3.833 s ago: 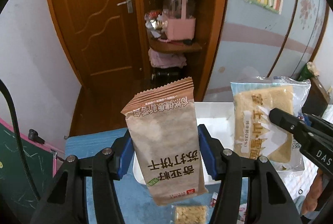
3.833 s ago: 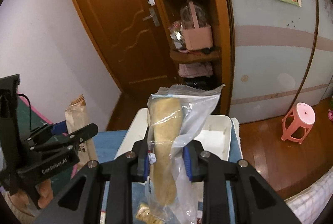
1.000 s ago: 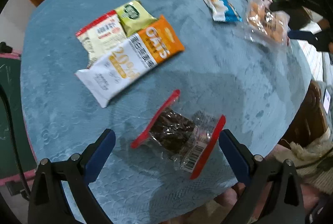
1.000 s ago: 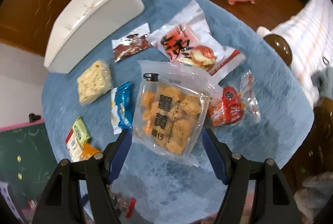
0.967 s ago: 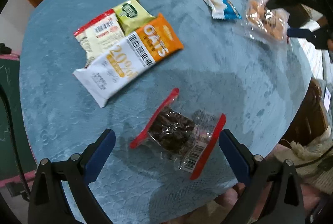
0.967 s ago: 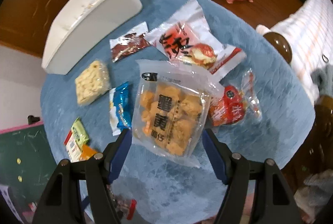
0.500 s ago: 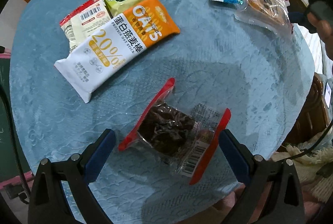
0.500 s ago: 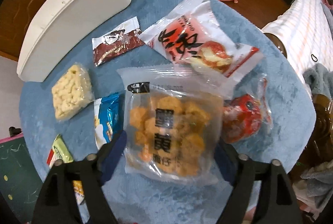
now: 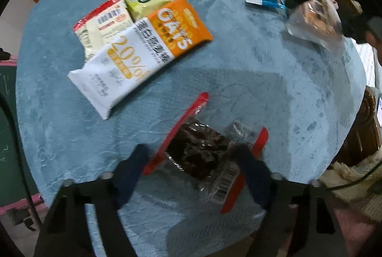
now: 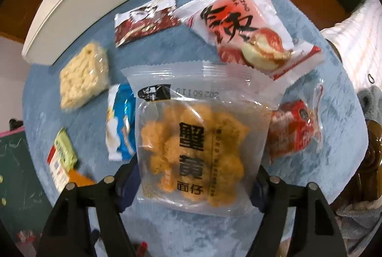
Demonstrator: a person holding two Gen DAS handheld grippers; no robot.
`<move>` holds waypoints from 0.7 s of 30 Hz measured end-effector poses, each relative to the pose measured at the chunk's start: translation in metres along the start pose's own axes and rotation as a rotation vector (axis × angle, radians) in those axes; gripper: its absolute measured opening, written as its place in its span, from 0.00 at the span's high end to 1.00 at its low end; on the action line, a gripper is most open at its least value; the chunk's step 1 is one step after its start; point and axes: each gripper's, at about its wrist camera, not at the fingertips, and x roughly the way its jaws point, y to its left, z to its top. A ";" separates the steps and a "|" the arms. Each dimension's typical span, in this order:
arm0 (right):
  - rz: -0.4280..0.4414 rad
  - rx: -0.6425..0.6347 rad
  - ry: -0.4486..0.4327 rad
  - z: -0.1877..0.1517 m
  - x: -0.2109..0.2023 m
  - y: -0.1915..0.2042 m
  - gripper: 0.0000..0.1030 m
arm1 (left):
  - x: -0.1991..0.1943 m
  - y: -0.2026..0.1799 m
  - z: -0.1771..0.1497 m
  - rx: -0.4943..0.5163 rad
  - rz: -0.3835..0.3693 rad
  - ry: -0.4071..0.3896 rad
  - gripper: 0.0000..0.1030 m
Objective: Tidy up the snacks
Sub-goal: 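Grasp the dark jerky pack with the left tool while the right tool grasps the crab-roe snack bag, then carry both bags over the white tray and open both tools to drop them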
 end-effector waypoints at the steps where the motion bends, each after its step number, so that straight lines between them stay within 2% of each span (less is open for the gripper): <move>1: 0.007 -0.014 0.004 -0.004 -0.003 0.001 0.28 | -0.002 0.001 0.001 -0.005 -0.012 0.002 0.47; 7: 0.043 -0.091 -0.007 -0.018 -0.032 -0.003 0.28 | -0.005 0.003 0.006 -0.034 -0.029 0.028 0.52; 10: 0.065 -0.116 -0.021 -0.016 -0.050 -0.002 0.28 | -0.022 0.012 0.015 -0.053 -0.037 0.008 0.52; 15: 0.098 -0.172 -0.078 -0.012 -0.083 -0.009 0.28 | -0.068 0.023 0.040 -0.075 -0.030 -0.100 0.52; 21: 0.120 -0.257 -0.189 0.009 -0.125 0.006 0.28 | -0.151 0.033 0.091 -0.098 -0.031 -0.299 0.52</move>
